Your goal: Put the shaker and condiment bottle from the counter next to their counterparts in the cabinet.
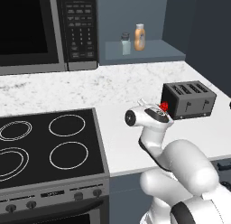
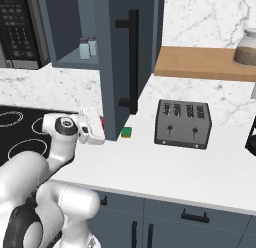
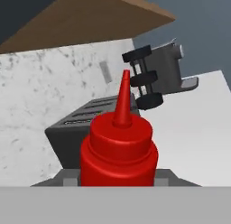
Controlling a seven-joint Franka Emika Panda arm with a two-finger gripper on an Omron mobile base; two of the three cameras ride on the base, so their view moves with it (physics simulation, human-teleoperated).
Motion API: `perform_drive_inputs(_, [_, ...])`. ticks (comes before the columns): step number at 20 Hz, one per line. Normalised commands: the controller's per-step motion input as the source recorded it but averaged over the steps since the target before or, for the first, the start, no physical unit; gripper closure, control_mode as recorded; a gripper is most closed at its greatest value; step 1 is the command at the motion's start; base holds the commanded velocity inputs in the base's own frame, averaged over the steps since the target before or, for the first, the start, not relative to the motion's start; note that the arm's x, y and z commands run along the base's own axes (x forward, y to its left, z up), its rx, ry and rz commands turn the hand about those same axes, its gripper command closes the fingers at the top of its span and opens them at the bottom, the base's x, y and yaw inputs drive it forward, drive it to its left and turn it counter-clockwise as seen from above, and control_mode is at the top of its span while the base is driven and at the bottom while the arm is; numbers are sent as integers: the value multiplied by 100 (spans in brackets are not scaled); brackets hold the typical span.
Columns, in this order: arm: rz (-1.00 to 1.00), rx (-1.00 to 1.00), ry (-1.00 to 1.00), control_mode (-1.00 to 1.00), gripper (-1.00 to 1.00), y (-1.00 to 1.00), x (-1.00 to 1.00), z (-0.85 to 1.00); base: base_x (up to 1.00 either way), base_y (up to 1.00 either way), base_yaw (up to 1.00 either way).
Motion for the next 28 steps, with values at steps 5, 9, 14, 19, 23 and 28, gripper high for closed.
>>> perform_drive_inputs(5, [22, -12, -9, -100, 100, 7, 0, 100, 0, 0, 0])
perform_drive_inputs(9, [22, -19, -1, -100, 100, 38, 0, 95, 0, 0, 0])
perform_drive_inputs(14, [26, -19, 0, -100, 100, 48, 1, 90, 0, 0, 0])
perform_drive_inputs(19, [18, -18, 0, -100, 100, 26, 11, 93, 0, 0, 0])
perform_drive_inputs(23, [9, -20, 0, -100, 100, 13, 11, 94, 0, 0, 0])
perform_drive_inputs(28, [1, -23, 17, -100, 100, 5, 26, 75, 0, 0, 0])
